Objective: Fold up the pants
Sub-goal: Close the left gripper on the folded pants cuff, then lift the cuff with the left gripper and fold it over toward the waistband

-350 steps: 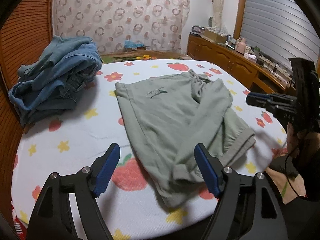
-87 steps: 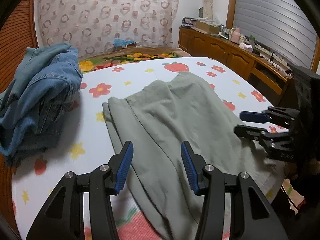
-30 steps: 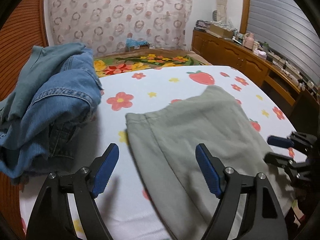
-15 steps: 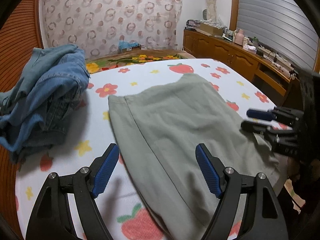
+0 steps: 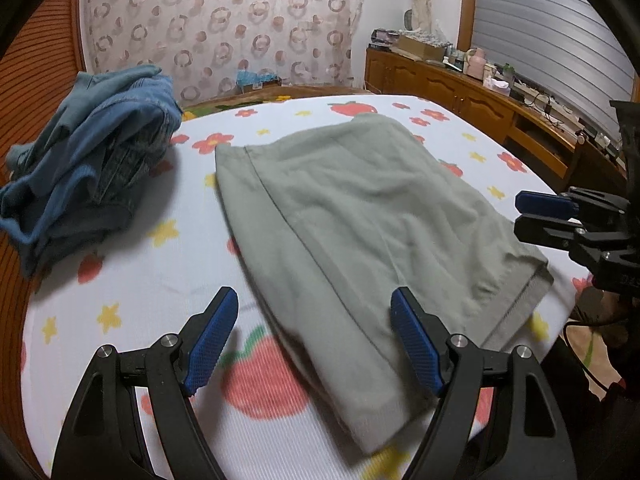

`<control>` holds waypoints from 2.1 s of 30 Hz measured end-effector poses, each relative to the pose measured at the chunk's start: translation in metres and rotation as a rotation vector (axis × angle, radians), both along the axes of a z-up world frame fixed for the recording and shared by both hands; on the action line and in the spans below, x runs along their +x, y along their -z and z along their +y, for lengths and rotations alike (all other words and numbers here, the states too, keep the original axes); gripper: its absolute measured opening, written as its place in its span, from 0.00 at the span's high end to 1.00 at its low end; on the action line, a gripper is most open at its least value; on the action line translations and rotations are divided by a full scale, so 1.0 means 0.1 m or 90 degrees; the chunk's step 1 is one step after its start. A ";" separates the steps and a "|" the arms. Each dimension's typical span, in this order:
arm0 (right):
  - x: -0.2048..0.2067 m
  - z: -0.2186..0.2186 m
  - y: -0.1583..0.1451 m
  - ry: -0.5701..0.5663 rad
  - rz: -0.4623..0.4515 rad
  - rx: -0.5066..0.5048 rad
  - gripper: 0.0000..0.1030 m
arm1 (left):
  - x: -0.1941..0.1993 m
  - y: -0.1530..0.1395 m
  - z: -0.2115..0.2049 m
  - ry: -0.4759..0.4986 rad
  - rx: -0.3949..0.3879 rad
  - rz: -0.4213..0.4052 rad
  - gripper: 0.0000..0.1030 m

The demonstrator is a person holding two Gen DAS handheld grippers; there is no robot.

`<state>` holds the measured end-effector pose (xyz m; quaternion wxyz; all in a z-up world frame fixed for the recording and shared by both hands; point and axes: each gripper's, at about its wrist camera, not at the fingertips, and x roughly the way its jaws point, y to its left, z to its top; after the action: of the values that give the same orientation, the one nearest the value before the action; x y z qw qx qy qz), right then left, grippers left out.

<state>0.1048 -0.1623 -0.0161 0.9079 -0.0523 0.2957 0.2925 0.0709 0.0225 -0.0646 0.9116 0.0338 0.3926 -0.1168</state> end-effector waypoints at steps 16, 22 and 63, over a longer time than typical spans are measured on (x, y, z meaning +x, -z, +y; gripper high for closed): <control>-0.13 -0.08 0.07 0.016 0.030 -0.012 0.58 | -0.33 0.04 0.08 -0.014 -0.026 0.017 0.29; -0.11 -0.03 0.13 0.010 0.041 -0.014 0.58 | -0.42 0.09 0.12 -0.013 -0.064 0.029 0.44; -0.23 -0.04 -0.07 -0.054 0.017 0.013 0.89 | -0.56 -0.31 0.04 0.013 -0.100 -0.023 0.91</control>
<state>0.0818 -0.1665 -0.0090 0.8912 -0.0513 0.3021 0.3344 0.0149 0.0262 -0.0338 0.9172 -0.0315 0.3652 -0.1561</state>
